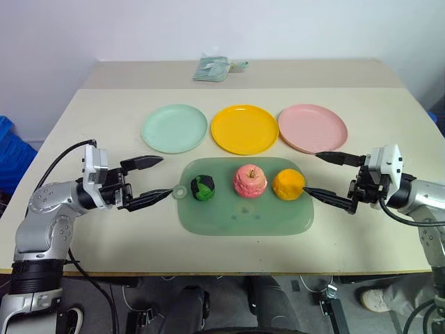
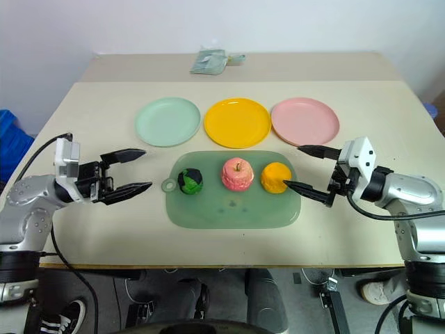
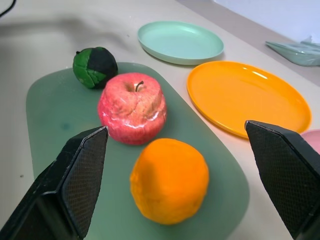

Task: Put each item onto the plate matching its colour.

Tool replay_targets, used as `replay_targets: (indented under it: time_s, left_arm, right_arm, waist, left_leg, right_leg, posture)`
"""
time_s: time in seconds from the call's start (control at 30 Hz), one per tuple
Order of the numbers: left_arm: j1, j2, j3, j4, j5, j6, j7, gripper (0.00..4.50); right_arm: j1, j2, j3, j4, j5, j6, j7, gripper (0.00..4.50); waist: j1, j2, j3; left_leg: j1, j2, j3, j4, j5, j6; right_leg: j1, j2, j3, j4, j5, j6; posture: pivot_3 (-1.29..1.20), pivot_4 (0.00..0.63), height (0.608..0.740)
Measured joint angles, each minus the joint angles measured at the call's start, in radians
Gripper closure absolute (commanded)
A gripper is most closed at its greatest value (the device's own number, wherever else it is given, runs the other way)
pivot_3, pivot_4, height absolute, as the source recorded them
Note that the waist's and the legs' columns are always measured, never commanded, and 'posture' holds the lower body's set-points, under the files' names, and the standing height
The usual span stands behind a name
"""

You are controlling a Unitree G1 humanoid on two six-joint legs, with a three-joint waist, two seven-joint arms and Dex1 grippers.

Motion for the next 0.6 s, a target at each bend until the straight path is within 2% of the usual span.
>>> replay_targets:
  time_s: [0.3, 0.47, 0.6]
  left_arm:
    - [-0.004, -0.045, -0.007, 0.009, 0.005, -0.016, 0.016, 0.0]
    - [-0.029, -0.002, 0.012, 0.009, -0.038, 0.032, -0.008, 0.0]
    - [-0.027, 0.023, 0.05, 0.006, -0.062, 0.051, -0.015, 0.0]
  right_arm:
    - [-0.074, 0.0, 0.02, -0.003, -0.006, 0.011, -0.009, 0.04]
    - [-0.1, 0.009, 0.043, -0.037, 0.0, 0.04, -0.028, 0.04]
    - [-0.183, 0.022, 0.086, -0.056, 0.013, 0.078, -0.033, 0.04]
  waist:
    - [0.004, 0.0, 0.0]
    - [0.0, 0.0, 0.0]
    - [-0.005, 0.0, 0.0]
  left_leg:
    - [-0.001, 0.0, 0.0, 0.0, 0.0, 0.0]
    - [0.0, 0.0, 0.0, 0.0, 0.0, 0.0]
    - [0.0, 0.0, 0.0, 0.0, 0.0, 0.0]
  right_leg:
    - [0.0, 0.0, 0.0, 0.0, 0.0, 0.0]
    - [0.0, 0.0, 0.0, 0.0, 0.0, 0.0]
    - [-0.001, 0.0, 0.0, 0.0, 0.0, 0.0]
  posture:
    - [0.0, 0.15, 0.74]
    - [0.0, 0.15, 0.74]
    - [0.0, 0.15, 0.74]
